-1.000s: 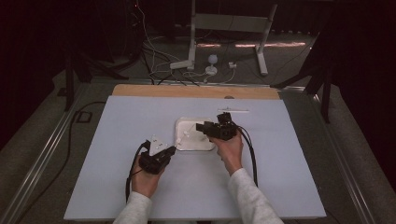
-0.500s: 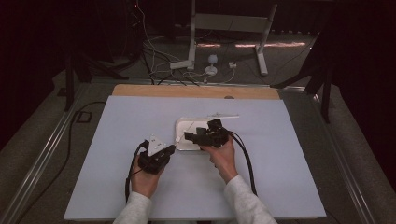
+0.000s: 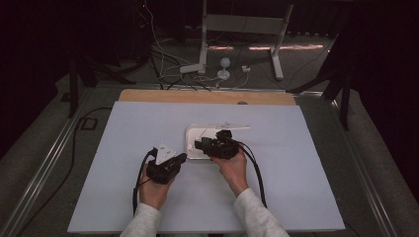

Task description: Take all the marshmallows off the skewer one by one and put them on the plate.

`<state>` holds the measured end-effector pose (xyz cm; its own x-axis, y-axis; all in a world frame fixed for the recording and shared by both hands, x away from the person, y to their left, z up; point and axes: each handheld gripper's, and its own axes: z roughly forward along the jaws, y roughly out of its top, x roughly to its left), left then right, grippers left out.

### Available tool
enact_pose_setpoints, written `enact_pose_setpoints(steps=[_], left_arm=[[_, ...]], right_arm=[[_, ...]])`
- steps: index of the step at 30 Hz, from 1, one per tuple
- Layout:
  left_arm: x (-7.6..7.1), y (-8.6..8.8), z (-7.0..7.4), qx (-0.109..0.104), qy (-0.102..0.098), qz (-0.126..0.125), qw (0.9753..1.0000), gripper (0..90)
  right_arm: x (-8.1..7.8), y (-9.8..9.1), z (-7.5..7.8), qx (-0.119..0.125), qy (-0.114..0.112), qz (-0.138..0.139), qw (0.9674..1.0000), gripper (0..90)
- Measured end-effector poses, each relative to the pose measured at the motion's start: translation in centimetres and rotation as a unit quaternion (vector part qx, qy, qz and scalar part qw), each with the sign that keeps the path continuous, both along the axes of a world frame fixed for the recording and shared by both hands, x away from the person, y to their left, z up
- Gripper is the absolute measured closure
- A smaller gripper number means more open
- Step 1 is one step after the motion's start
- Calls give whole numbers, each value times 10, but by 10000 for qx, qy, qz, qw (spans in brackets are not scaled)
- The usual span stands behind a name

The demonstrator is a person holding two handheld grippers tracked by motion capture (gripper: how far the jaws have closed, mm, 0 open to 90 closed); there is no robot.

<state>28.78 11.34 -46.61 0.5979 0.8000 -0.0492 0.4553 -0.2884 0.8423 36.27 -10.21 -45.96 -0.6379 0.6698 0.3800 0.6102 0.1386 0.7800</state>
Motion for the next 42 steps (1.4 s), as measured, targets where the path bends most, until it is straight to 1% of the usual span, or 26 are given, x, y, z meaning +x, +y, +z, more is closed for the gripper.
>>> enact_pose_setpoints(steps=[5,9,10,11,14,18,19,20,21,22,23,24,25,26,27,30,31,32,33,34,35,36,37,38,39,42], left_arm=[[0,-1,0,4,29,-11,10000,900],[0,-1,1,19,28,-35,10000,900],[0,-2,1,21,36,-27,10000,900],[0,-2,1,24,46,-28,10000,900],[-1,-3,0,73,63,-32,9999,900],[-1,-4,1,73,59,-15,10000,900],[-1,-4,1,76,51,-7,10000,900],[-1,-4,1,74,64,-5,10000,900],[-1,-3,1,67,70,-22,10000,900],[-2,-3,2,76,67,-30,9999,900],[-2,-3,3,45,61,-39,10000,900],[-2,-4,3,38,46,-40,10000,900],[-2,-5,3,53,47,-44,10000,900],[-2,-7,3,86,38,-61,9999,900],[-2,-8,3,125,25,-66,9999,900],[-3,-8,4,149,20,-19,9999,900],[-3,-7,5,197,25,-25,9998,900],[-4,-6,5,230,31,-31,9997,900],[-5,-4,5,216,11,-36,9998,900],[-5,-2,6,170,4,5,9999,900],[-5,0,6,112,8,22,9999,900],[-4,2,7,77,1,30,10000,900],[-3,2,6,43,11,50,10000,900],[-3,3,6,38,17,62,10000,900],[-2,2,5,33,28,67,10000,900],[-3,0,5,52,10,51,10000,900]], right_arm=[[-2,1,1,-153,-170,123,9997,665],[-6,2,4,-364,-445,-18,9983,726],[-6,3,5,-481,-542,-10,9974,744],[-6,3,5,-481,-542,-10,9974,744],[-9,8,5,-757,-718,-30,9945,793],[-10,10,4,-868,-799,-102,9930,822],[-10,11,4,-914,-851,-133,9921,830],[-13,14,4,-1126,-1010,-347,9879,843],[-12,13,4,-1225,-1099,-484,9852,847],[-12,13,4,-1225,-1099,-484,9852,847],[-9,10,4,-1165,-1047,-603,9858,849],[-5,5,4,-1028,-928,-631,9884,850],[-2,3,4,-988,-895,-627,9891,850],[-2,3,5,-1093,-968,-627,9873,851],[-3,4,6,-1245,-1078,-634,9843,851],[-1,6,6,-1401,-1159,-667,9811,854],[1,6,5,-1600,-1276,-914,9746,860],[5,2,4,-1558,-1214,-1073,9744,861],[5,2,4,-1558,-1214,-1073,9744,861],[10,-5,3,-1393,-1029,-1200,9776,861],[14,-13,3,-1256,-902,-1321,9791,861],[16,-20,3,-1159,-860,-1341,9804,860],[17,-24,4,-1067,-813,-1231,9833,857],[17,-25,5,-1099,-823,-1121,9842,855],[16,-25,6,-1163,-846,-1062,9839,853],[16,-25,5,-1128,-784,-909,9863,846]])
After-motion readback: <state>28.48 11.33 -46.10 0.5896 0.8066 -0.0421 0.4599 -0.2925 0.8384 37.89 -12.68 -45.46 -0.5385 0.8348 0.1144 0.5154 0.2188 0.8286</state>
